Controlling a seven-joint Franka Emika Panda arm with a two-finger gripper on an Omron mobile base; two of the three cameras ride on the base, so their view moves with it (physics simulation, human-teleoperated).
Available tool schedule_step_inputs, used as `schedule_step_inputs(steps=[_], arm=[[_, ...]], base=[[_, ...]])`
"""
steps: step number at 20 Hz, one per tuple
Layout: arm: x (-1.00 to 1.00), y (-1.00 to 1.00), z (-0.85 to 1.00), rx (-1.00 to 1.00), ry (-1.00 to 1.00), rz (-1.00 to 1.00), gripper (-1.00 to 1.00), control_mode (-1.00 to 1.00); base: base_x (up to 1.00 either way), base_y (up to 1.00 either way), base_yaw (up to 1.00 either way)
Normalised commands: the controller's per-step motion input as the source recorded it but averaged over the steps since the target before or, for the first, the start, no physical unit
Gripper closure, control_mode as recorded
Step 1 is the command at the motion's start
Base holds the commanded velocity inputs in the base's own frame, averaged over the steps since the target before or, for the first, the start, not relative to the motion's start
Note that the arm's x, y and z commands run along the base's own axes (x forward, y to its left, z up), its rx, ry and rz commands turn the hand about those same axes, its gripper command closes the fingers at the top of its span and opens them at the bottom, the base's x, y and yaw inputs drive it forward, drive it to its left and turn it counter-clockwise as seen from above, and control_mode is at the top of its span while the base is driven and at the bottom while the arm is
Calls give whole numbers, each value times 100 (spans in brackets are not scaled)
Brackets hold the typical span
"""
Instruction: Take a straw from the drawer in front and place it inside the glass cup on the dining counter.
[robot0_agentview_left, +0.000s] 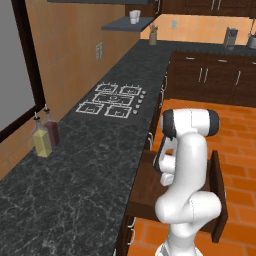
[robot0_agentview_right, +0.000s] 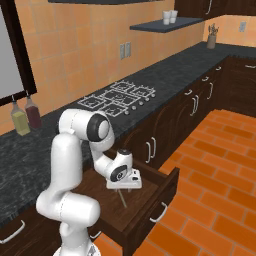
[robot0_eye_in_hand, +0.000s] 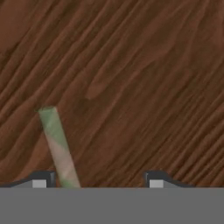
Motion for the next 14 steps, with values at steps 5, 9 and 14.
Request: schedule_step_inputs(steps=[5, 9, 14], arm=[[0, 0, -27, 0, 0, 0, 100, -100], [0, -3, -20, 0, 0, 0, 100, -100], [0, -6, -10, 0, 0, 0, 100, -100]], base=[[0, 0, 0], [0, 0, 0], [0, 0, 0]])
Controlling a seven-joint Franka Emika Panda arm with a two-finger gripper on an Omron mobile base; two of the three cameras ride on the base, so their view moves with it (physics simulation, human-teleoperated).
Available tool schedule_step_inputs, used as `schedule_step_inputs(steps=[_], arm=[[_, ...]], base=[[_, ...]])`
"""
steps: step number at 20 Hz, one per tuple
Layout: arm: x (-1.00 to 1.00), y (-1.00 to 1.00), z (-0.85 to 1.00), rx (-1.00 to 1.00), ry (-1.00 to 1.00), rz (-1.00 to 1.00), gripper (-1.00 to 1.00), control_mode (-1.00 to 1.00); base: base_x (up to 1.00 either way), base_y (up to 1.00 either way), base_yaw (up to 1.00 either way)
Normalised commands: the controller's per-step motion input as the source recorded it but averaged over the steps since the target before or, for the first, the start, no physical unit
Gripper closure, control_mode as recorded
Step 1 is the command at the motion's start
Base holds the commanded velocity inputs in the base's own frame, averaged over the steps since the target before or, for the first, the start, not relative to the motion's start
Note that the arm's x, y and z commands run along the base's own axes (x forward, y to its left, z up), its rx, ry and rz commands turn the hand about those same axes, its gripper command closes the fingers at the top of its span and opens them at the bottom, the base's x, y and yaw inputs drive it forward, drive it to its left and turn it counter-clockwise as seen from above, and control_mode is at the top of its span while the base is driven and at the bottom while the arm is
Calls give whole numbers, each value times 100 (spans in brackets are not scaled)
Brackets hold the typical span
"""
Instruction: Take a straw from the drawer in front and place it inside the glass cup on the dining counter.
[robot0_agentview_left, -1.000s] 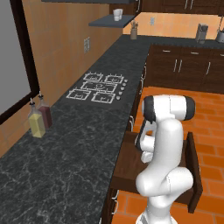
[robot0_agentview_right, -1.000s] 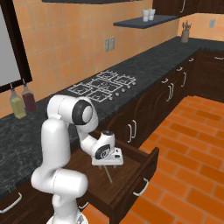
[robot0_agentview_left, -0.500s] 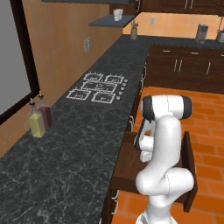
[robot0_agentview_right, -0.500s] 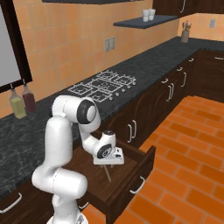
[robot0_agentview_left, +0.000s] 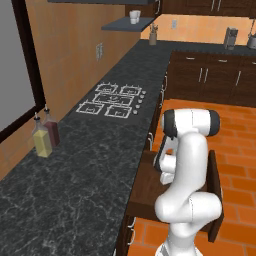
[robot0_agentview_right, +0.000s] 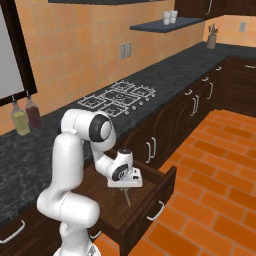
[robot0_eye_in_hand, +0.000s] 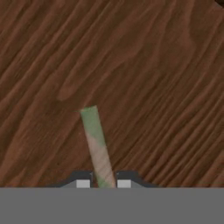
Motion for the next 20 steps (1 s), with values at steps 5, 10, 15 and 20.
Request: schedule_step_inputs(steps=[5, 10, 15, 20], arm=[[-20, 0, 28, 0, -3, 0, 100, -100], [-52, 7, 100, 2, -17, 0, 100, -100], [-14, 16, 100, 4, -8, 0, 100, -100], [7, 7, 100, 4, 0, 0, 100, -100]], base=[[0, 0, 0], [0, 0, 0], [0, 0, 0], [0, 0, 0]])
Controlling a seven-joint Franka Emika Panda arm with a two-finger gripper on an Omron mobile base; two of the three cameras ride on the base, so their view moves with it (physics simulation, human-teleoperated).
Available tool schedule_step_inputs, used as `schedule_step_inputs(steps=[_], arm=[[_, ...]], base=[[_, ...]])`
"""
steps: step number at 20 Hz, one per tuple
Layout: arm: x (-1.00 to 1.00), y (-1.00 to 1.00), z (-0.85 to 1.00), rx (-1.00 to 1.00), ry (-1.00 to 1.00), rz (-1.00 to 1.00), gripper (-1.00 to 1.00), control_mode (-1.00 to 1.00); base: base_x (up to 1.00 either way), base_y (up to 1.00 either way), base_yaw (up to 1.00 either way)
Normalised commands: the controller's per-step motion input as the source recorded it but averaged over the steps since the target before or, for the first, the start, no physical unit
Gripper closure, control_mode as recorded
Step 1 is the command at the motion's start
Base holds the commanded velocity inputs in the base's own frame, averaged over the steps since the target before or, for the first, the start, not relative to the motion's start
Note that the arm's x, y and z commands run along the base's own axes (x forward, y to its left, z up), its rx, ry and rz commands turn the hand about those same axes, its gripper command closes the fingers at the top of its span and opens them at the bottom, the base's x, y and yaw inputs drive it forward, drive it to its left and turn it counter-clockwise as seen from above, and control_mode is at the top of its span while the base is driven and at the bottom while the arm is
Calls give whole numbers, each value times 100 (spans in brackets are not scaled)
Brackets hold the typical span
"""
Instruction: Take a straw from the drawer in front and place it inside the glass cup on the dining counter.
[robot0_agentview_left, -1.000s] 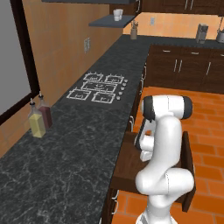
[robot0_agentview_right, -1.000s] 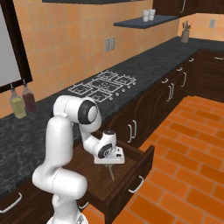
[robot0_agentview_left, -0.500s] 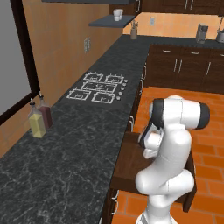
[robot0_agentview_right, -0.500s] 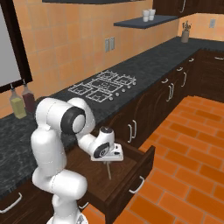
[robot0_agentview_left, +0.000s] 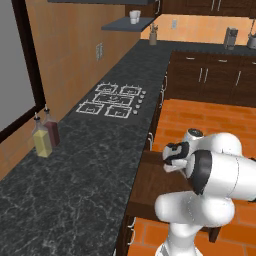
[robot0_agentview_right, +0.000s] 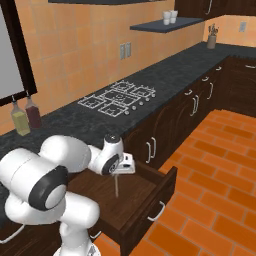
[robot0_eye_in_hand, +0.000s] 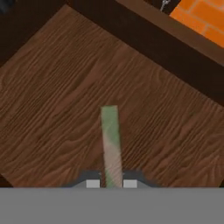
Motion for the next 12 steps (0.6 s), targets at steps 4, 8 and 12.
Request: schedule_step_inputs(steps=[4, 8, 12], arm=[[4, 0, 100, 1, 9, -1, 100, -100], [-19, 0, 100, 3, 9, -2, 100, -100], [-52, 0, 100, 7, 9, -2, 100, -100]], base=[[0, 0, 0], [0, 0, 0], [0, 0, 0]])
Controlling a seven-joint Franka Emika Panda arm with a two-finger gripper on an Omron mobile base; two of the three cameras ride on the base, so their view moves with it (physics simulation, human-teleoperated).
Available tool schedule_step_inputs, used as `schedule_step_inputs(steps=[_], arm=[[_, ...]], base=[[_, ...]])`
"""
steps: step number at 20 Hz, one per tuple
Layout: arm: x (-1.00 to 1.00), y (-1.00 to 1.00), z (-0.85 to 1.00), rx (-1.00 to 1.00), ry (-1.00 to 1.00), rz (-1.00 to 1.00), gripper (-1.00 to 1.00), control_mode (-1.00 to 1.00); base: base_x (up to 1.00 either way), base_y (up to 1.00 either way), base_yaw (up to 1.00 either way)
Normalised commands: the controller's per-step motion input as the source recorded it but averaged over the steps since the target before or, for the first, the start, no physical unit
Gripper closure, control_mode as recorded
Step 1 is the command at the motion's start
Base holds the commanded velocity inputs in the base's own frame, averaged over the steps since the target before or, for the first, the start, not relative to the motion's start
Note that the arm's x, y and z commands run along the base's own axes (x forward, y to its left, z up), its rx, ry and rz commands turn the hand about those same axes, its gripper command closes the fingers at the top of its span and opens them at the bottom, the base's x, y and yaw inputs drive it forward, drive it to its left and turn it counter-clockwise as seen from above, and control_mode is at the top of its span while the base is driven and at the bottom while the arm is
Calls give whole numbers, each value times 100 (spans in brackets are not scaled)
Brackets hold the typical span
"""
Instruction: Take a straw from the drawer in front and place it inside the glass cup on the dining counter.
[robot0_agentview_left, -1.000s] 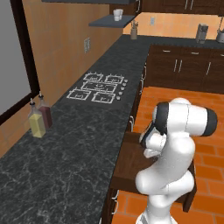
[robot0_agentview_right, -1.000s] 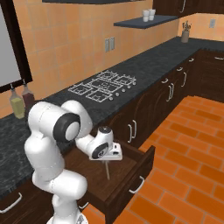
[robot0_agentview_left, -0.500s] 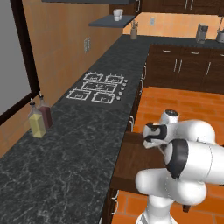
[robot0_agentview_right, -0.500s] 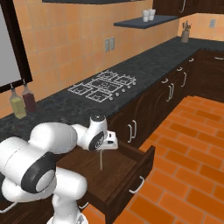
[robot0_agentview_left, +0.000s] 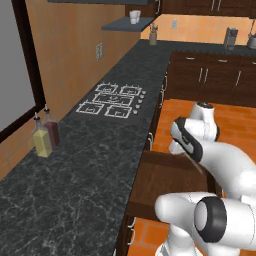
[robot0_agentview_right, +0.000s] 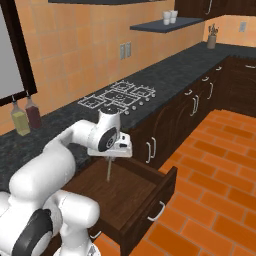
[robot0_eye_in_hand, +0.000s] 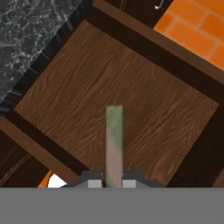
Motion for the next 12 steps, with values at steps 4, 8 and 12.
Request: schedule_step_inputs(steps=[4, 8, 12], arm=[[-68, -1, 100, 13, 8, -2, 100, -100], [-56, -7, 68, 11, 0, 0, 100, -100], [-22, -2, 17, 2, 0, 0, 100, 100]], base=[[0, 0, 0], [0, 0, 0], [-43, -3, -2]])
